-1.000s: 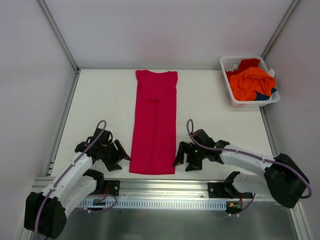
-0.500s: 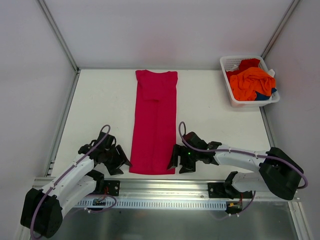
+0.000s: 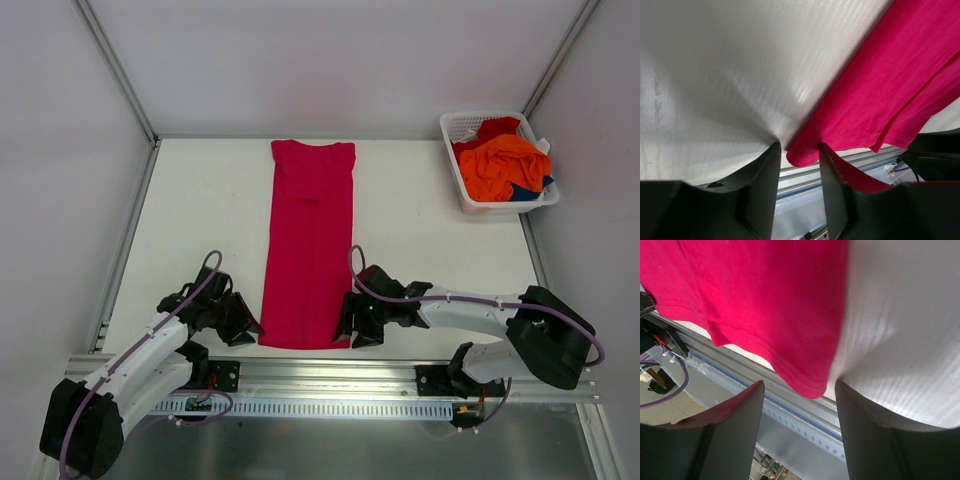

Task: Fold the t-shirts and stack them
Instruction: Rotate the tshirt 90 degrees, then grab the bottom of the folded rectangular tshirt with both arms, then fold the folded rectangular tshirt in 1/3 of the way

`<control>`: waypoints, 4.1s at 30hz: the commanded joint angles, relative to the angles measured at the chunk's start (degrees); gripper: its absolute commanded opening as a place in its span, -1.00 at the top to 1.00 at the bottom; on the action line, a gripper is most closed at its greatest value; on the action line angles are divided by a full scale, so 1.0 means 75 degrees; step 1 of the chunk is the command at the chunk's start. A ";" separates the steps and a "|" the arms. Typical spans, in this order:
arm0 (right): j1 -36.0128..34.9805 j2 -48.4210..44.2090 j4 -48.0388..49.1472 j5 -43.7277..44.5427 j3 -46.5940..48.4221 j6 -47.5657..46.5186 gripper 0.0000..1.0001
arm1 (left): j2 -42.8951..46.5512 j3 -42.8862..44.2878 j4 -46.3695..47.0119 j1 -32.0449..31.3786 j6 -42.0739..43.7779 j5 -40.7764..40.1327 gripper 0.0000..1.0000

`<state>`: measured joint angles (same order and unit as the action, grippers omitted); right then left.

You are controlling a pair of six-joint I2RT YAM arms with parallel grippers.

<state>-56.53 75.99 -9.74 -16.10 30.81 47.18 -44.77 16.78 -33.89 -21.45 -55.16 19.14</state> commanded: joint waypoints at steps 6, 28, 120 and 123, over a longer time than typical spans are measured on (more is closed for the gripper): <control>-0.0220 0.0627 -0.0530 0.0669 0.0100 0.0073 -0.15 | -0.0089 -0.0315 0.0206 -0.0093 0.0252 -0.0020 0.35; -0.0220 0.0344 -0.1104 0.1256 -0.0018 0.0225 0.26 | -0.0205 -0.0561 0.0382 -0.0104 0.0440 0.0027 0.38; 0.4432 0.4704 -0.1479 -0.0654 0.7365 -0.4263 0.99 | -0.8279 0.8556 0.0921 0.1536 0.2819 0.0168 1.00; 0.4444 0.4868 -0.1420 -0.0701 0.7458 -0.4298 0.99 | -0.8374 0.8521 0.0956 0.1559 0.2807 0.0097 1.00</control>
<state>-23.64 111.42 -21.98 -20.12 84.12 16.67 -107.28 79.35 -27.68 -10.37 -34.89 20.51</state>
